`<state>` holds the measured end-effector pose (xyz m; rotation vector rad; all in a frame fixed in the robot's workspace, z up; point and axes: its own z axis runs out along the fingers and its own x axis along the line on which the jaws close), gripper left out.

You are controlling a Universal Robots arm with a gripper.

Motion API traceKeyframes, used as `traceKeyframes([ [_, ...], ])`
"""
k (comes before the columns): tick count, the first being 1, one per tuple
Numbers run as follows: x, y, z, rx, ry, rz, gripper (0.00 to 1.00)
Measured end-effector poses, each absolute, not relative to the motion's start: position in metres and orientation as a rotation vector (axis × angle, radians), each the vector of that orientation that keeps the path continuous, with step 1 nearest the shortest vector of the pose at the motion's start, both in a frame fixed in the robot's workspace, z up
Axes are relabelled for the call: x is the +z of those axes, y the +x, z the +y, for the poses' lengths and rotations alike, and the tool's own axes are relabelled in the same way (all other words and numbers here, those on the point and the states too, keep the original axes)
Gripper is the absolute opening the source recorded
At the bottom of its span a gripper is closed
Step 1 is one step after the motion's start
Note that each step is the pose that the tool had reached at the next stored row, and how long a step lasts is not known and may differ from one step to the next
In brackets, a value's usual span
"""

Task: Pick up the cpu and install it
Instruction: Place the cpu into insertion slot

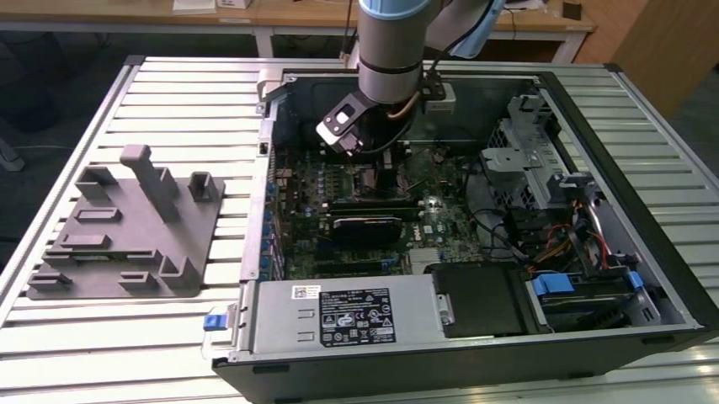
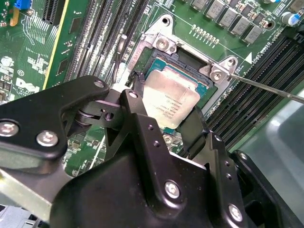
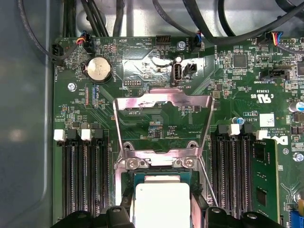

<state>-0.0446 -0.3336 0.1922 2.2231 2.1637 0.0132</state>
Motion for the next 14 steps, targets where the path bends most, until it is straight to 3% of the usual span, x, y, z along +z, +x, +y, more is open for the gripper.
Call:
traceKeyframes([
  [14,0.191,-0.045,-0.3336,0.013,2.223,2.164,0.55],
])
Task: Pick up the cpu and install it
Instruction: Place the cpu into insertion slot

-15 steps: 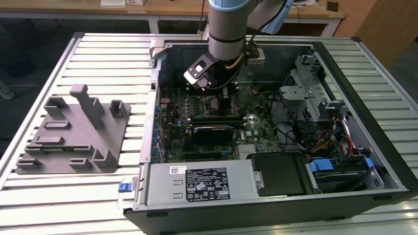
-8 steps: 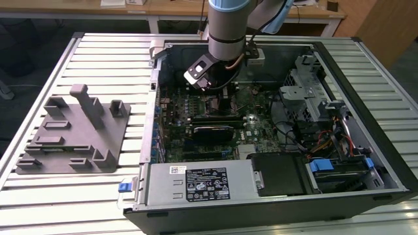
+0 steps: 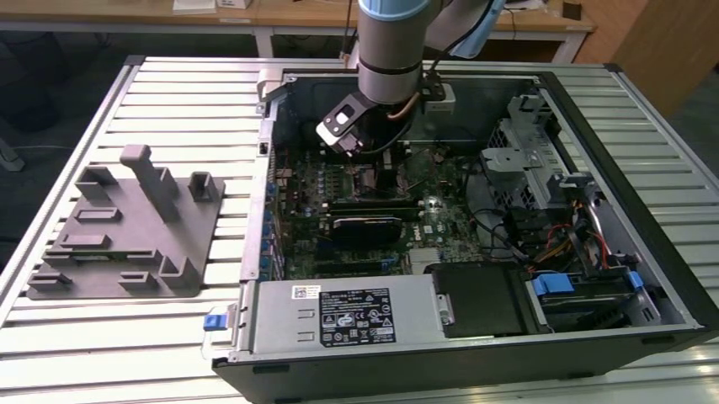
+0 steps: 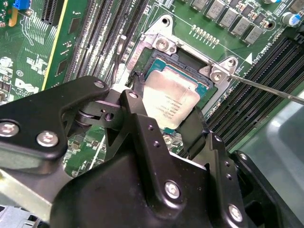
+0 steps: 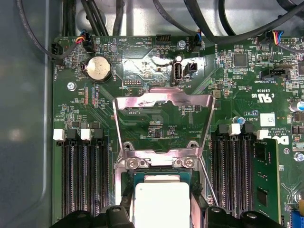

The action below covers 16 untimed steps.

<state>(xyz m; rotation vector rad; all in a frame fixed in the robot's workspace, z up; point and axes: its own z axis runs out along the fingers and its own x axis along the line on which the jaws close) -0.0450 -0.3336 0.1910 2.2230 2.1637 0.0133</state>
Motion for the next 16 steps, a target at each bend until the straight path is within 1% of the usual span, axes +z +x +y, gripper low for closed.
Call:
traceKeyframes([
  [5,0.1908,-0.045,-0.3336,0.014,2.223,2.164,0.55],
  [6,0.1908,-0.045,-0.3336,0.014,2.223,2.164,0.62],
  [16,0.1946,-0.0451,-0.3336,0.018,2.226,2.166,0.62],
])
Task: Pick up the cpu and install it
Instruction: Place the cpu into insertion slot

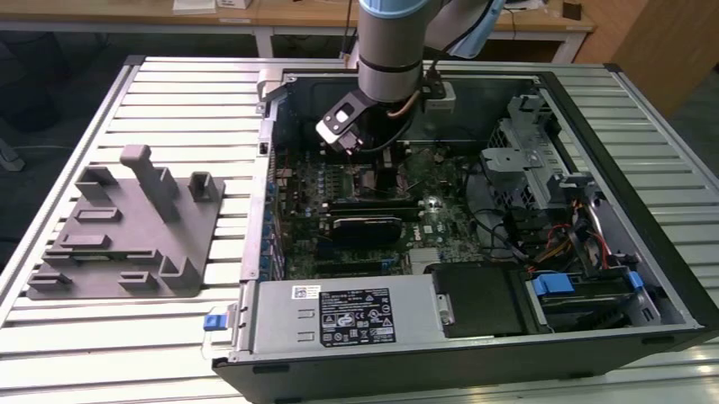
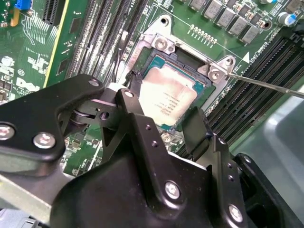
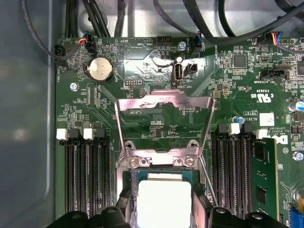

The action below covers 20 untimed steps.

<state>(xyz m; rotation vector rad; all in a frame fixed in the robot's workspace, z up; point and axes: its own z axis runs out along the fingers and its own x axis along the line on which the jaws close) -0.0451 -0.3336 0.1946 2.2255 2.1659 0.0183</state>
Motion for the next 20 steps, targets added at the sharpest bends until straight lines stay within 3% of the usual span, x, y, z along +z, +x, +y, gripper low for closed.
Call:
traceKeyframes([
  [7,0.1951,-0.0451,-0.3336,0.018,2.226,2.166,0.62],
  [9,0.1954,-0.0451,-0.3337,0.018,2.225,2.166,0.54],
  [20,0.196,-0.0451,-0.3338,0.021,2.219,2.175,0.54],
])
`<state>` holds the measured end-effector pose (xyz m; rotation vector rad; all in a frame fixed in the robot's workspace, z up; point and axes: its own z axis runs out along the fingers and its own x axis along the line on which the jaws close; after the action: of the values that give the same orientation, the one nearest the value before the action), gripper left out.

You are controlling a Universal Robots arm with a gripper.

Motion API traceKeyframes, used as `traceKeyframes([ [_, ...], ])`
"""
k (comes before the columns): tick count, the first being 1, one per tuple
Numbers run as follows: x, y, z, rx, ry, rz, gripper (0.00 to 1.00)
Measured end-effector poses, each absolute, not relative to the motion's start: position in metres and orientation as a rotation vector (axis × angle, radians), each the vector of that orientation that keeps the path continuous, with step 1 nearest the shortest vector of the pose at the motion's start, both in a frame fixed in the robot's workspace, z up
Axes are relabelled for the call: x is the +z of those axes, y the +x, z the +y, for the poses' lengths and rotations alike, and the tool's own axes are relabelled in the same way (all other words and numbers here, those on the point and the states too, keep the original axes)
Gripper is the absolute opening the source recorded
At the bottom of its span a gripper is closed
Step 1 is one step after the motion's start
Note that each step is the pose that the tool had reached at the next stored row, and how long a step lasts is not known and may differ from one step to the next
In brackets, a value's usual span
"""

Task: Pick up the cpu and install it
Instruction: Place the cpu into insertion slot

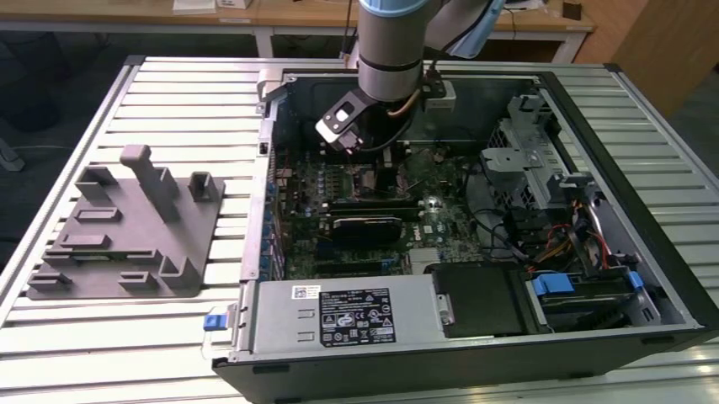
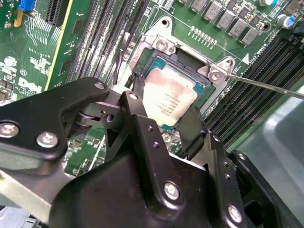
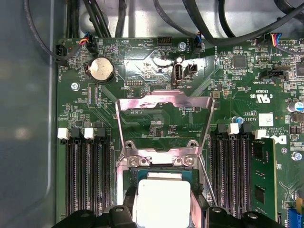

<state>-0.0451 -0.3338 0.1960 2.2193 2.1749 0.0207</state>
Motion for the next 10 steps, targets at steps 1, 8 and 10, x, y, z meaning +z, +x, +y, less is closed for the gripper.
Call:
traceKeyframes([
  [1,0.1959,-0.0451,-0.3336,0.022,2.217,2.179,0.54],
  [8,0.1967,-0.0451,-0.3339,0.027,2.21,2.189,0.54],
  [10,0.199,-0.0451,-0.3339,0.027,2.21,2.189,0.54],
])
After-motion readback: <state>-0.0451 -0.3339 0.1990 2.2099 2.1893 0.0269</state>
